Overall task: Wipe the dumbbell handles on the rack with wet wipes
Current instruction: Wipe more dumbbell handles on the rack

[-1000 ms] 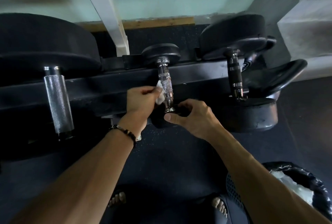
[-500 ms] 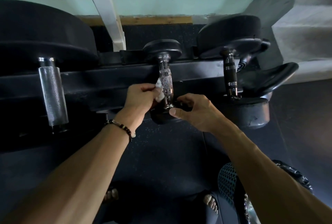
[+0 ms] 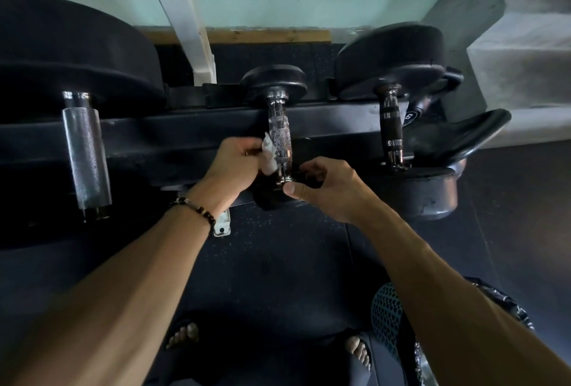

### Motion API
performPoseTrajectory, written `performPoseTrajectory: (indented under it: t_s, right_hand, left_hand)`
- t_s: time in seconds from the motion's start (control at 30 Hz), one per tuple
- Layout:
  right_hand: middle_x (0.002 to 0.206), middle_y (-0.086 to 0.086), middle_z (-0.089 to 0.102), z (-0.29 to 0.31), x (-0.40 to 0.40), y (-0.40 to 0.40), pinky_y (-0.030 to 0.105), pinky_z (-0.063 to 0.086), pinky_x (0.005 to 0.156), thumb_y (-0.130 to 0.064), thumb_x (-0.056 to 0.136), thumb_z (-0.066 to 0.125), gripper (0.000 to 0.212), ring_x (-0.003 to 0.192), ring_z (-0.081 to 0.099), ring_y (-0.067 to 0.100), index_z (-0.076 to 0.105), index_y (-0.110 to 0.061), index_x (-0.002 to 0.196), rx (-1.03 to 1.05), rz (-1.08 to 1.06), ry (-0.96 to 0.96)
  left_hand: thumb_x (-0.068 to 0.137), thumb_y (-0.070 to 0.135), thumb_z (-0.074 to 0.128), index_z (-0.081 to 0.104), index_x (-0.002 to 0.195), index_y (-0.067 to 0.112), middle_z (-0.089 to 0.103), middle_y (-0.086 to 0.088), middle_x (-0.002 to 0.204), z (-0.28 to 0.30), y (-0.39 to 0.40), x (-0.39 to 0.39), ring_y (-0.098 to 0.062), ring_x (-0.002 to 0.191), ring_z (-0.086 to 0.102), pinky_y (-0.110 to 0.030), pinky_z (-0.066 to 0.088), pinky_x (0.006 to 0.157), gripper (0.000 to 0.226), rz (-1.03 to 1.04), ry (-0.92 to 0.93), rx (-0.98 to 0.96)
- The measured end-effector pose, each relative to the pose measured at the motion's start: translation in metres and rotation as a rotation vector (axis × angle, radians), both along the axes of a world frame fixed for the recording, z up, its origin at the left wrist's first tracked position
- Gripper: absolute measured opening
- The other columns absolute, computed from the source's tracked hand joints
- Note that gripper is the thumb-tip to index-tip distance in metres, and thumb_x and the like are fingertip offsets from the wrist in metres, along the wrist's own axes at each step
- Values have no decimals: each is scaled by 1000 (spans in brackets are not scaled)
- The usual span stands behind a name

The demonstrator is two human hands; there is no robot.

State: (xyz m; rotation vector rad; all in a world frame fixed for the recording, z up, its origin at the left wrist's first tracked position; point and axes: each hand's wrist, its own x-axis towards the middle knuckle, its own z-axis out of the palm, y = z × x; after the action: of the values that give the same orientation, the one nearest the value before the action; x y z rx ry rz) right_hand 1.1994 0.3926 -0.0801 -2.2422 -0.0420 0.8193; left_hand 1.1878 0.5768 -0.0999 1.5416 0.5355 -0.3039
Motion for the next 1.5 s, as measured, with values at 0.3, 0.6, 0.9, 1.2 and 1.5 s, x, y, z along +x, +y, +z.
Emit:
performPoseTrajectory:
  t_s: [0.3,0.6,0.9,1.2,1.5]
  right_hand:
    - [113,-10,61,5,-5,1,13,40,67,-54,68,83,72,104,58,8,59,-20,126,-1,-89,14]
    - [116,-5,64,1,-13,15,13,40,63,-65,62,81,78,101,59,9,61,-23,124,-66,-97,-27]
    - [121,-5,62,13,-16,18,18,47,73,-52,72,81,77,101,58,8,48,-27,137,-82,11,-122]
    - [89,3,67,21,-20,42,24,55,69,1,83,67,29,75,66,12,76,-16,105,216,32,-534]
    - [69,2,62,1,28,92,27,39,60,-27,91,66,28,61,52,18,59,-15,66,-82,-25,-629]
  left_hand:
    - [68,14,88,69,71,12,69,3,69,8,-16,-13,-5,62,66,-15,50,59,19,-55,-57,361]
    - [72,17,86,65,72,21,69,3,76,16,-6,19,-6,66,67,-25,59,68,22,191,-190,493]
    - [72,24,87,70,82,10,73,-6,81,24,11,-17,-18,72,73,-34,60,67,24,15,51,271]
    - [96,21,60,73,104,10,76,-6,98,67,20,-42,-16,90,74,-29,60,80,18,-60,57,-41]
    - [77,45,79,71,111,22,72,2,98,30,24,-67,-17,100,66,-37,53,91,42,-312,106,620]
